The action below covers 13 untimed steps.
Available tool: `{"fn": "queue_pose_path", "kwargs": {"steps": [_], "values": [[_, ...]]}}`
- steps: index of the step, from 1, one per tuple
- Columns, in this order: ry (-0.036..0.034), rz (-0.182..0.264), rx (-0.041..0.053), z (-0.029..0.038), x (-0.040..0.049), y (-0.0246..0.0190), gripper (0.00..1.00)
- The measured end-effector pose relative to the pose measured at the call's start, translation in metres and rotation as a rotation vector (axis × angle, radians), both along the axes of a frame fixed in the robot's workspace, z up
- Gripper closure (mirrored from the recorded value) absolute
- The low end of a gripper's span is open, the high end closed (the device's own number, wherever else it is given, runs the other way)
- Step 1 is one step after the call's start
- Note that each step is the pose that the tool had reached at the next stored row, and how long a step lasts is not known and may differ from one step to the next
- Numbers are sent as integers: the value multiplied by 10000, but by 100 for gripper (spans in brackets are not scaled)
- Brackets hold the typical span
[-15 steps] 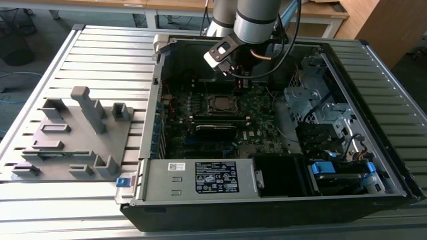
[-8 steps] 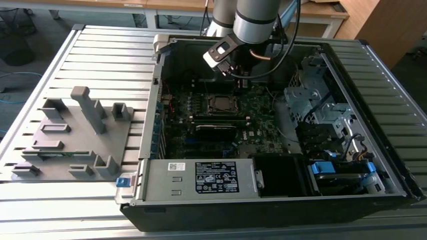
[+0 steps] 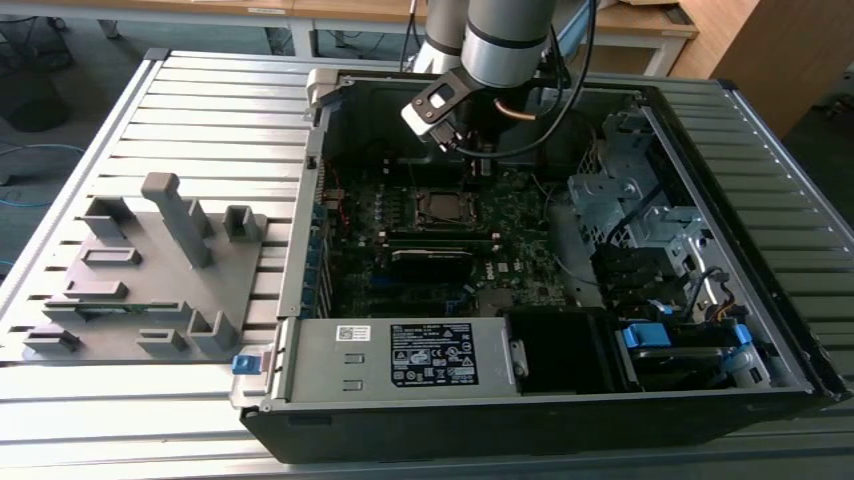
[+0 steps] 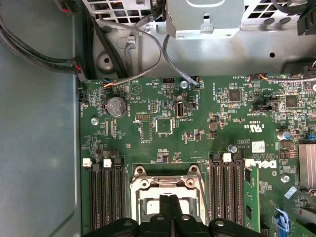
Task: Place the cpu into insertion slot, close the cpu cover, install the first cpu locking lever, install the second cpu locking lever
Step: 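Close the cpu cover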
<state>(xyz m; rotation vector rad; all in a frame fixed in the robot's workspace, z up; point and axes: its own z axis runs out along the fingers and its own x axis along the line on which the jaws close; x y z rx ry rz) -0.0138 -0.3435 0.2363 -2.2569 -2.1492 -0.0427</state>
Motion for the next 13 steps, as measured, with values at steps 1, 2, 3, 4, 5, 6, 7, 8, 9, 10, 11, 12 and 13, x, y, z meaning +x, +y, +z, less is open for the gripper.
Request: {"fn": "queue_pose_path", "kwargs": {"steps": [1,2,3,4,5,6,7,8,9,10,11,12,13], "values": [[0,-1,0,0,-1,0,90],[0,0,0,0,-1,0,90],[0,1,0,0,-1,0,90],[0,15,-1,0,-1,0,90],[0,55,0,0,-2,0,90],[0,125,0,0,-2,0,90],[0,201,0,0,-2,0,90],[0,256,0,-1,-2,0,90],[0,271,0,-1,-2,0,90],[0,273,0,-1,-1,0,90],[0,296,1,-1,-1,0,90],[0,319,0,-1,-1,0,90],[0,319,1,-1,-1,0,90]]}}
